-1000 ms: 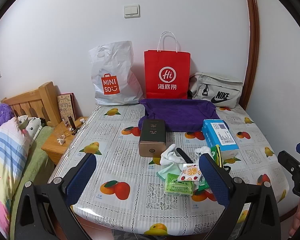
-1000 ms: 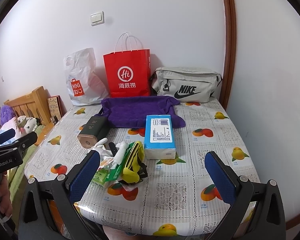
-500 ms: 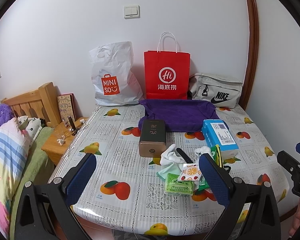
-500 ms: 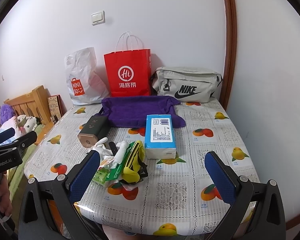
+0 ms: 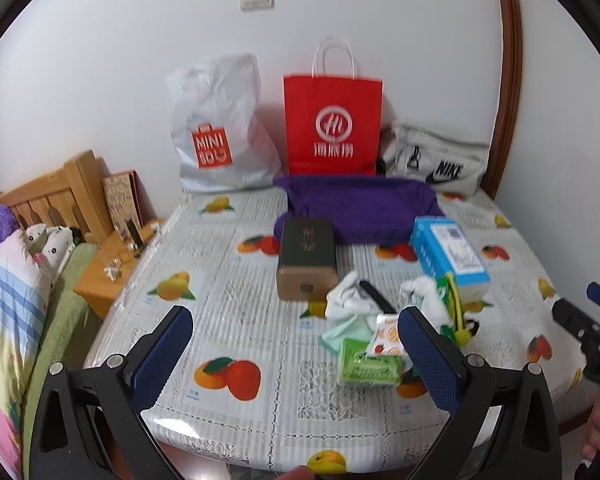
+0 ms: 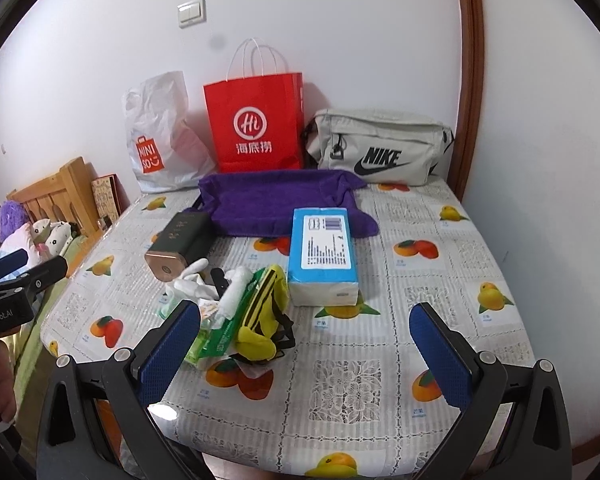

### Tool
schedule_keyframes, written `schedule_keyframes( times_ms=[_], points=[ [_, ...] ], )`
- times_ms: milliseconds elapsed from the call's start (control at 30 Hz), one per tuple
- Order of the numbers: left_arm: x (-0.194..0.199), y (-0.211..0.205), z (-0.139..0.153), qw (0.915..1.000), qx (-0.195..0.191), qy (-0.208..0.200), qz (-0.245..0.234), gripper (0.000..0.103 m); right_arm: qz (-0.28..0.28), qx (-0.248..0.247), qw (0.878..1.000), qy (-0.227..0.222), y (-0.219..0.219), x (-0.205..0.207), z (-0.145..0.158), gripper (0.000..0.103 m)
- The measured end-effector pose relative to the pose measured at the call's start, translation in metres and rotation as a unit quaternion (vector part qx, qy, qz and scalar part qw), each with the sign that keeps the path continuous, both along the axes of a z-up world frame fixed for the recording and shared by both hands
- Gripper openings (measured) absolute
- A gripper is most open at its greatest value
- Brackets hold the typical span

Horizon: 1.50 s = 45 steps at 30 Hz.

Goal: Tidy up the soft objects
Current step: 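Grasp the white glove with the left tool while the right tool approaches the yellow waist bag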

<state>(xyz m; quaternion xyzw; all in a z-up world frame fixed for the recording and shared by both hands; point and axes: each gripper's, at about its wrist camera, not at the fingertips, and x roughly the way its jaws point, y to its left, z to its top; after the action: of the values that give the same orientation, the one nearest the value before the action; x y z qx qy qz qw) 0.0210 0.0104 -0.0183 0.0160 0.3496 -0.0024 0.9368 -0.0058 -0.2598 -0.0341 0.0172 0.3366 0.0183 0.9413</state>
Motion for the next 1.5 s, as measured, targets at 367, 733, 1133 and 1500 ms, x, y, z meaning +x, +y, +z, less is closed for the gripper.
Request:
schedule_keyframes(
  times_ms=[367, 733, 1133, 1500],
  points=[
    [0.024, -0.007, -0.056, 0.9969, -0.040, 0.056, -0.038, 0.102, 0.012, 0.012, 0.999, 0.042, -0.007, 0.029, -0.042, 0.103],
    [0.074, -0.015, -0.099, 0.9937, -0.033, 0.094, -0.049, 0.095, 0.018, 0.010, 0.996, 0.086, -0.008, 0.054, -0.083, 0.103],
    [0.126, -0.032, -0.138, 0.9858, -0.063, 0.127, -0.090, 0.059, 0.072, 0.060, 0.992, 0.080, -0.004, 0.064, -0.091, 0.103],
    [0.127, -0.031, -0.147, 0.9826, -0.085, 0.131, -0.101, 0.029, 0.071, 0.074, 0.990, 0.095, 0.011, 0.084, -0.102, 0.078]
  ],
)
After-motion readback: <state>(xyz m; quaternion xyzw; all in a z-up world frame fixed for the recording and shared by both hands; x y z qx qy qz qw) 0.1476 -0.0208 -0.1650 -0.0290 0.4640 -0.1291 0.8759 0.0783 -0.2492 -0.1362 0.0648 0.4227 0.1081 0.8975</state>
